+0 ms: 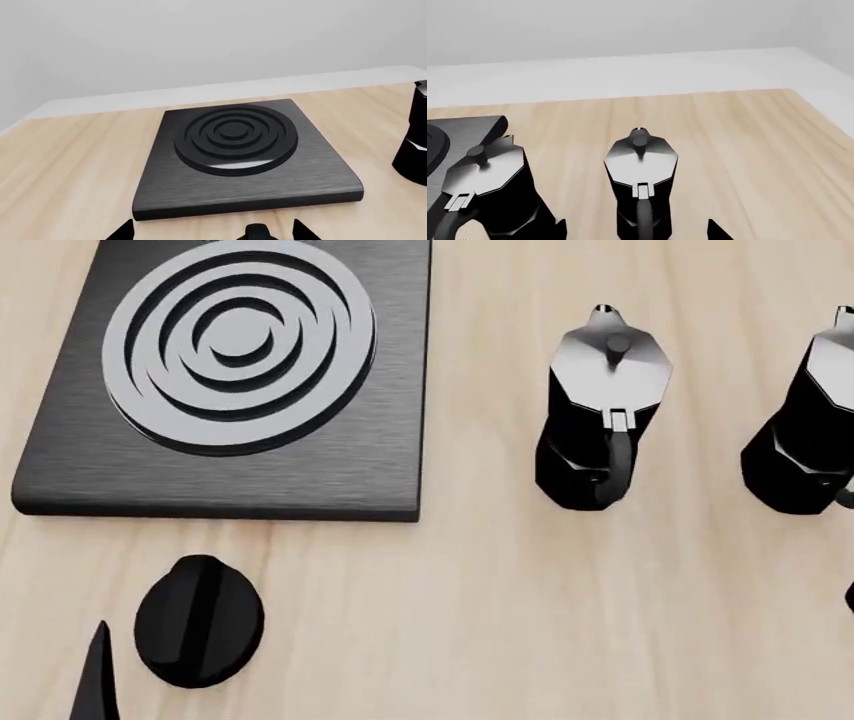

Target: Put the right moka pot on the stove.

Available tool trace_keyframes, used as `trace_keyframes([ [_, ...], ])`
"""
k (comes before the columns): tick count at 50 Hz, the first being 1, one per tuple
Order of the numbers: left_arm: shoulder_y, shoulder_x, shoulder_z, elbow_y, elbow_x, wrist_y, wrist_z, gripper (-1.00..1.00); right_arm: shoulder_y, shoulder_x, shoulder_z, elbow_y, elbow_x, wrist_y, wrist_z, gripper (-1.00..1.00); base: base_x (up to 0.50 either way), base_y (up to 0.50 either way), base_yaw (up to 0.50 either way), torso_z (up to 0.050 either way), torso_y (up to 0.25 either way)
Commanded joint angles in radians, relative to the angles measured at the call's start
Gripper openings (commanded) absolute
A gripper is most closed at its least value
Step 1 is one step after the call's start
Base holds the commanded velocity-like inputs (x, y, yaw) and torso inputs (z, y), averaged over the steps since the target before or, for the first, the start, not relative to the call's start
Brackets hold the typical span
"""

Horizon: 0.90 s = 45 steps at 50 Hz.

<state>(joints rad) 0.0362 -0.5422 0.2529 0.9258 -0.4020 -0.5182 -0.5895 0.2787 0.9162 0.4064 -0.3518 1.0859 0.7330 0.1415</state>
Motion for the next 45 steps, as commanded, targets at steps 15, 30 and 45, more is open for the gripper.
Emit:
trace_keyframes([
  [15,-0.002,-0.004,0.002,-0.007,-0.009,0.007,-0.011,1.0,0.159,-0.02,-0.191,0.193,-0.105,-0.037,-0.09,1.0,0.0,0.0,0.0,0.0,0.0],
  [30,-0.007,-0.007,0.005,-0.012,-0.018,0.01,-0.011,1.0,0.177,-0.038,-0.227,0.268,-0.141,-0.059,-0.12,1.0,0.0,0.0,0.0,0.0,0.0],
  [45,-0.01,-0.01,0.006,-0.014,-0.023,0.012,-0.016,1.0,0.193,-0.045,-0.277,0.26,-0.157,-0.043,-0.122,1.0,0.0,0.0,0.0,0.0,0.0],
])
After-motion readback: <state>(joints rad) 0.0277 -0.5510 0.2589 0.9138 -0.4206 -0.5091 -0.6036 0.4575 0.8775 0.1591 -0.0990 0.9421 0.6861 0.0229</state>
